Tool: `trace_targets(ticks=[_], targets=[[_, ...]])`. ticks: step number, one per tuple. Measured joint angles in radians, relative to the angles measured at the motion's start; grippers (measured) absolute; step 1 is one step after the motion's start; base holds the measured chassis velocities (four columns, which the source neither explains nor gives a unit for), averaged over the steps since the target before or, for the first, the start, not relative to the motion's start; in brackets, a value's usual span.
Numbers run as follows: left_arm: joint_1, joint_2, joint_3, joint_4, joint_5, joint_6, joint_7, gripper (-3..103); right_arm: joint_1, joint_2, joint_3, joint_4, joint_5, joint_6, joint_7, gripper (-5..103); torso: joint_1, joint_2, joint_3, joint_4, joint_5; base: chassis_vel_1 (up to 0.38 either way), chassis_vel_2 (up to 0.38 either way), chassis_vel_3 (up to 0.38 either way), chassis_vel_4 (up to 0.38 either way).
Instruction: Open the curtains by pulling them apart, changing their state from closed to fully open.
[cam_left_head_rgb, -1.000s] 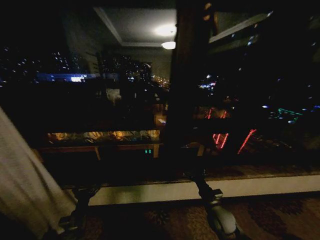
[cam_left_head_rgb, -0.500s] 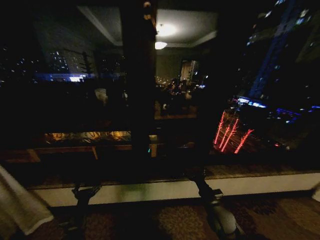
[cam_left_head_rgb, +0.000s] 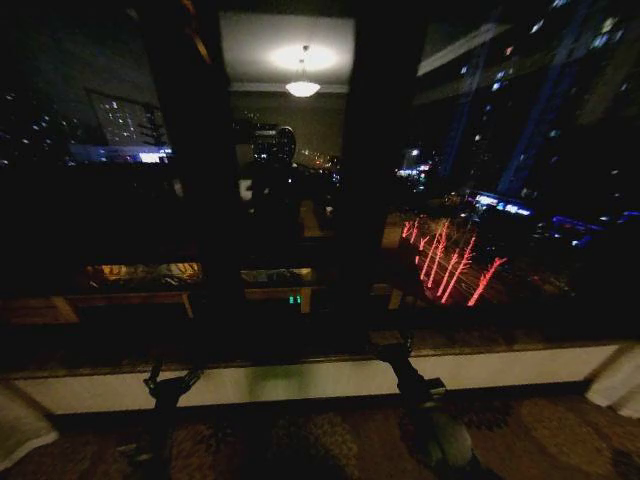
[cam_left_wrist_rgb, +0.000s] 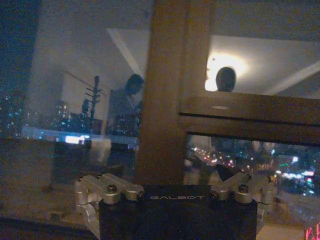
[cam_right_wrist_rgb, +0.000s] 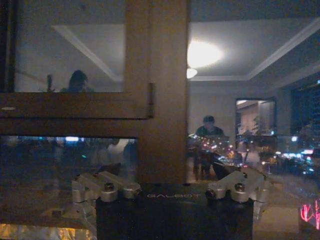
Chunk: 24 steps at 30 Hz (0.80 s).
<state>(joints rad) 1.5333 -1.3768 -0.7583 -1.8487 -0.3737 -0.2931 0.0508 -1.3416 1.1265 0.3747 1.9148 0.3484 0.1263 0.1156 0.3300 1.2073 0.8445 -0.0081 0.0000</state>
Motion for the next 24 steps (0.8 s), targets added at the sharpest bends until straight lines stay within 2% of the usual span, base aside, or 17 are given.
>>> trace_targets(ticks=[4,6,10,24], targets=[[0.0,0.0,0.0,0.0,0.0,0.0,0.0,100,0.0,0.0,0.0,0.0,0.0,0.0,0.0,100,0.0,0.0,0.0,0.0,0.0,-0.222,-0.411,0.188,0.394],[0.0,0.0,0.0,0.0,0.0,0.0,0.001,100,0.0,0.0,0.0,0.0,0.0,0.0,0.0,100,0.0,0.0,0.0,0.0,0.0007,-0.022,-0.374,0.055,0.341],[0.0,0.0,0.0,0.0,0.0,0.0,0.001,100,0.0,0.0,0.0,0.0,0.0,0.0,0.0,100,0.0,0.0,0.0,-0.0002,-0.0002,0.071,-0.336,-0.032,0.306],[0.0,0.0,0.0,0.0,0.0,0.0,0.0,100,0.0,0.0,0.0,0.0,0.0,0.0,0.0,100,-0.001,0.0,0.0,0.0001,-0.0003,0.213,-0.337,-0.219,0.345]])
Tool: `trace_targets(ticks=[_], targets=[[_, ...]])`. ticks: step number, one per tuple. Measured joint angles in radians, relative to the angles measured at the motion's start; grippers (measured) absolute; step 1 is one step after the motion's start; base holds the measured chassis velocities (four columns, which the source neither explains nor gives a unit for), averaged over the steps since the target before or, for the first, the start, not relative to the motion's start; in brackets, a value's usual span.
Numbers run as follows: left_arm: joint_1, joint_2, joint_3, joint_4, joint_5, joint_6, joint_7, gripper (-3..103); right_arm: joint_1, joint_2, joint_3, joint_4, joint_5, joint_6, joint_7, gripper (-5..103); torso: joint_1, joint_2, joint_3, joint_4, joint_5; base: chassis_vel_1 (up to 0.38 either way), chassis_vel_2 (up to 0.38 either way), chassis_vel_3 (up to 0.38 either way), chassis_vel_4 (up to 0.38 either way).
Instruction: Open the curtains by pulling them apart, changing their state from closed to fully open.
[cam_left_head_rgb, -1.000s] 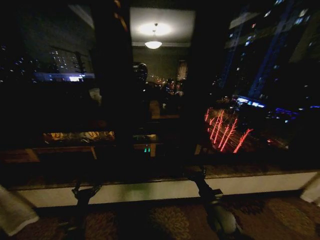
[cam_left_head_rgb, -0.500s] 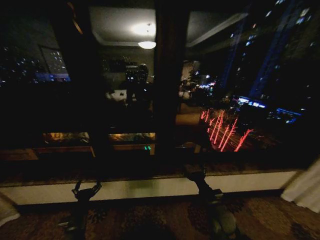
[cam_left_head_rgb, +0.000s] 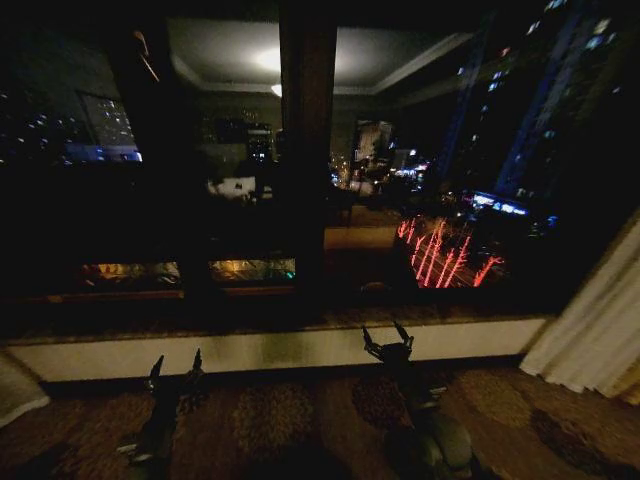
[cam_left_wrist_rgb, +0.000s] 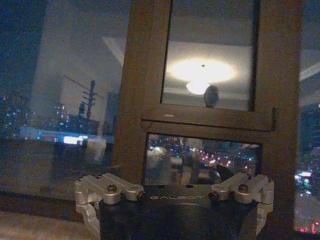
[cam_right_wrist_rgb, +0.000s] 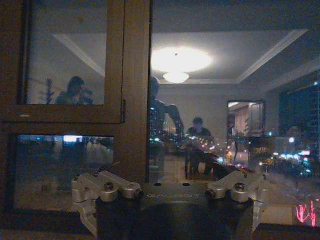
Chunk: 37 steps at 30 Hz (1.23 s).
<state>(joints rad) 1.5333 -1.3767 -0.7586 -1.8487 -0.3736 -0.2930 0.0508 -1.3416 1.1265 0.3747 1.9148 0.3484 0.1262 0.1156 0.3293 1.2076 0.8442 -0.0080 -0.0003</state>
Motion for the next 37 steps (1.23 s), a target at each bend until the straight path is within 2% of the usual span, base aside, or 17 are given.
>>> trace_targets(ticks=[5,9,15,19,24,37], targets=[[0.0,0.0,0.0,0.0,0.0,0.0,0.0,100,0.0,0.0,0.0,0.0,0.0,0.0,0.0,100,0.0,0.0,0.0,-0.0001,0.0009,0.334,-0.456,-0.325,0.442],[0.0,0.0,0.0,0.0,0.0,0.0,0.0,100,0.0,0.0,0.0,0.0,0.0,0.0,0.0,100,0.0,0.0,0.0,0.0001,-0.0004,0.28,-0.418,-0.289,0.397],[0.0,0.0,0.0,0.0,0.0,0.0,0.0,100,0.0,0.0,0.0,0.0,0.0,0.0,0.0,100,-0.001,0.0,0.0,-0.0002,0.0007,0.221,-0.238,-0.231,0.261],[0.0,0.0,0.0,0.0,0.0,0.0,-0.001,100,0.0,0.0,0.0,0.0,0.0,0.0,0.0,100,0.0,0.0,0.0,-0.0001,-0.0004,0.064,-0.023,-0.066,0.07],[0.0,0.0,0.0,0.0,0.0,0.0,-0.001,100,0.0,0.0,0.0,0.0,0.0,0.0,0.0,100,0.002,-0.001,0.001,-0.0001,0.0005,0.0,0.0,0.0,0.0],[0.0,0.0,0.0,0.0,0.0,0.0,0.0,100,0.0,0.0,0.0,0.0,0.0,0.0,0.0,100,0.0,0.0,0.0,0.0001,0.0001,0.034,-0.041,-0.036,0.035]])
